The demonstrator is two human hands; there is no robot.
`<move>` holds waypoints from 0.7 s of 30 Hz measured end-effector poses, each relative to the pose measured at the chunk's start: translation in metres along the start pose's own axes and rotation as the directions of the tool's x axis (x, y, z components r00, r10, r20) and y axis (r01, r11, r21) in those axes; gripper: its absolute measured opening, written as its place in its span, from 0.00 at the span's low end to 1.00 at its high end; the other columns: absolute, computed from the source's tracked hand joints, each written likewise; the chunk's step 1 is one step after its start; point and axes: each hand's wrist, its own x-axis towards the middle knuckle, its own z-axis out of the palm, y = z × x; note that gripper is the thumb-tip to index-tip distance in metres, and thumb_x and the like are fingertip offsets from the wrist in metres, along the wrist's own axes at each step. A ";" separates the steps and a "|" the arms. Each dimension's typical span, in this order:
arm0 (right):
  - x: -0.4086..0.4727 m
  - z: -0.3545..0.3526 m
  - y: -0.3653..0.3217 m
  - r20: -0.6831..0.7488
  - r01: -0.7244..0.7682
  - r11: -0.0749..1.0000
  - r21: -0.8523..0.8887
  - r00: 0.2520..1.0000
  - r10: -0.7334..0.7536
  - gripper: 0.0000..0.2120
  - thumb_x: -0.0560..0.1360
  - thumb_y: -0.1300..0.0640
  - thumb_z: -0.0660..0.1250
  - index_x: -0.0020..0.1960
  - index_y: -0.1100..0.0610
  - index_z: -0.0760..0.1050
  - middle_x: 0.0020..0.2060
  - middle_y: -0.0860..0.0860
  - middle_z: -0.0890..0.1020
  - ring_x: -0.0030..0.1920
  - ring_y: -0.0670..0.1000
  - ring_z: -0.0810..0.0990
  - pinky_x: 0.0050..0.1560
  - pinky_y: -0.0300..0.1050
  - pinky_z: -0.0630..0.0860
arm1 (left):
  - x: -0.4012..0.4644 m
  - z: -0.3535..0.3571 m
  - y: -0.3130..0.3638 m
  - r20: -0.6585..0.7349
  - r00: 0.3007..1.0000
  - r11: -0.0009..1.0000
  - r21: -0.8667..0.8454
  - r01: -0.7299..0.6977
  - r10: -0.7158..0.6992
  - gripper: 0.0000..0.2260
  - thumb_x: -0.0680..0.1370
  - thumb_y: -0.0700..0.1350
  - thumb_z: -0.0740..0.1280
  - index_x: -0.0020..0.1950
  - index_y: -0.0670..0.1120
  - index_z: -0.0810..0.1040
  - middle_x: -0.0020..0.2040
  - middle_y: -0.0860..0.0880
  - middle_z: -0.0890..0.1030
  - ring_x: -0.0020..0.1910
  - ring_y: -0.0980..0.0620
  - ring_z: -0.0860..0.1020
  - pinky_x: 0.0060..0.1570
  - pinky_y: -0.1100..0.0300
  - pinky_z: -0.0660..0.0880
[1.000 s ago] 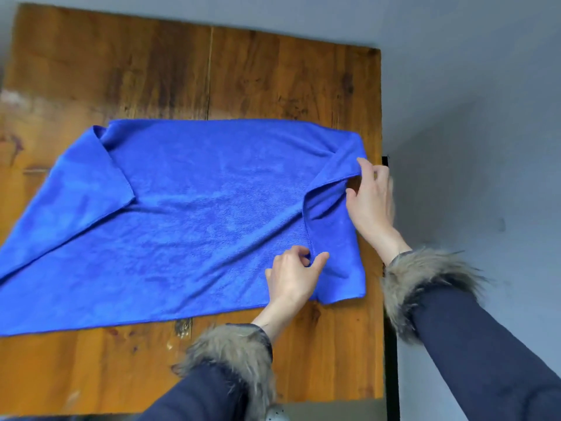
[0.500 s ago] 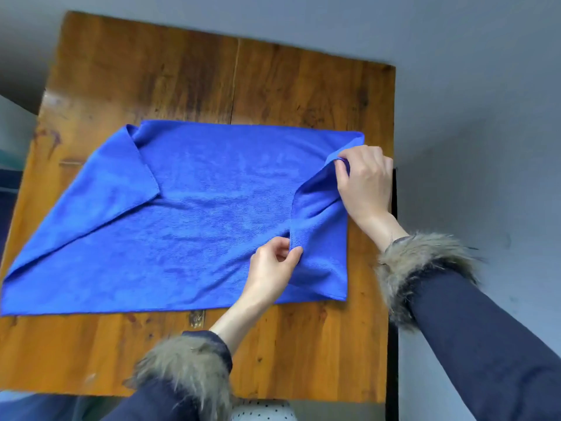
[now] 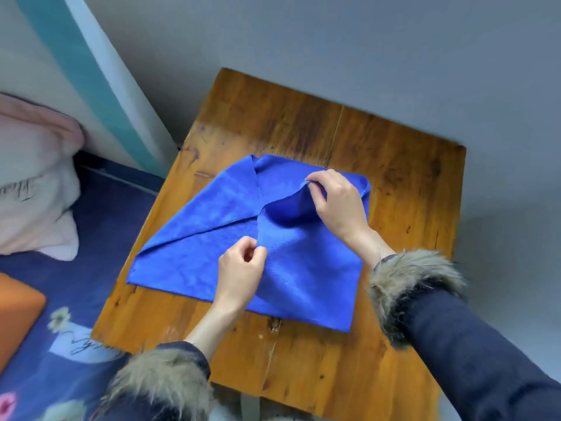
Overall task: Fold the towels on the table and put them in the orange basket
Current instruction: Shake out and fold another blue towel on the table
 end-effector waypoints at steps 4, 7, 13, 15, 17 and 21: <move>0.006 0.050 0.000 0.232 -0.063 0.989 -0.133 0.968 0.093 0.09 0.77 0.60 0.61 0.53 0.62 0.77 0.49 0.57 0.79 0.53 0.59 0.74 0.53 0.50 0.69 | 0.022 -0.023 -0.059 -0.035 0.993 0.925 0.362 0.119 -0.115 0.07 0.77 0.44 0.62 0.41 0.42 0.73 0.43 0.43 0.75 0.47 0.44 0.72 0.47 0.53 0.67; 0.007 0.074 0.015 0.387 -0.067 0.952 -0.298 0.903 0.185 0.17 0.77 0.58 0.61 0.64 0.61 0.70 0.59 0.57 0.76 0.61 0.59 0.71 0.58 0.51 0.68 | 0.030 -0.029 -0.097 -0.019 0.996 0.800 0.595 0.078 -0.083 0.11 0.78 0.49 0.63 0.56 0.44 0.74 0.61 0.43 0.71 0.62 0.42 0.66 0.56 0.49 0.66; 0.003 0.088 0.046 0.461 -0.046 0.909 -0.414 0.851 0.253 0.31 0.75 0.52 0.65 0.73 0.62 0.60 0.72 0.58 0.63 0.72 0.57 0.61 0.70 0.57 0.60 | 0.022 -0.022 -0.128 0.104 0.994 0.678 0.732 -0.064 -0.019 0.30 0.74 0.58 0.64 0.72 0.44 0.66 0.75 0.40 0.58 0.74 0.37 0.56 0.65 0.39 0.61; 0.000 0.089 0.048 0.469 -0.030 0.893 -0.448 0.843 0.263 0.30 0.76 0.51 0.64 0.73 0.61 0.61 0.73 0.58 0.61 0.73 0.57 0.60 0.71 0.56 0.58 | 0.025 -0.023 -0.129 0.148 0.987 0.674 0.736 -0.066 -0.065 0.35 0.76 0.59 0.63 0.76 0.47 0.54 0.77 0.42 0.46 0.76 0.40 0.44 0.70 0.40 0.49; -0.003 0.087 0.047 0.457 -0.020 0.878 -0.477 0.848 0.268 0.28 0.76 0.50 0.63 0.72 0.61 0.62 0.72 0.59 0.62 0.71 0.58 0.62 0.70 0.55 0.59 | 0.032 -0.026 -0.125 0.204 0.973 0.642 0.761 -0.091 -0.104 0.38 0.76 0.61 0.61 0.77 0.50 0.44 0.76 0.44 0.36 0.75 0.42 0.36 0.71 0.41 0.41; -0.021 0.074 0.038 0.404 -0.110 0.849 -0.517 0.843 0.355 0.26 0.76 0.49 0.63 0.69 0.61 0.65 0.65 0.60 0.70 0.60 0.61 0.72 0.62 0.52 0.64 | 0.054 -0.038 -0.110 0.321 0.935 0.581 0.794 -0.180 -0.150 0.42 0.74 0.61 0.65 0.77 0.52 0.41 0.75 0.45 0.32 0.74 0.42 0.34 0.71 0.40 0.43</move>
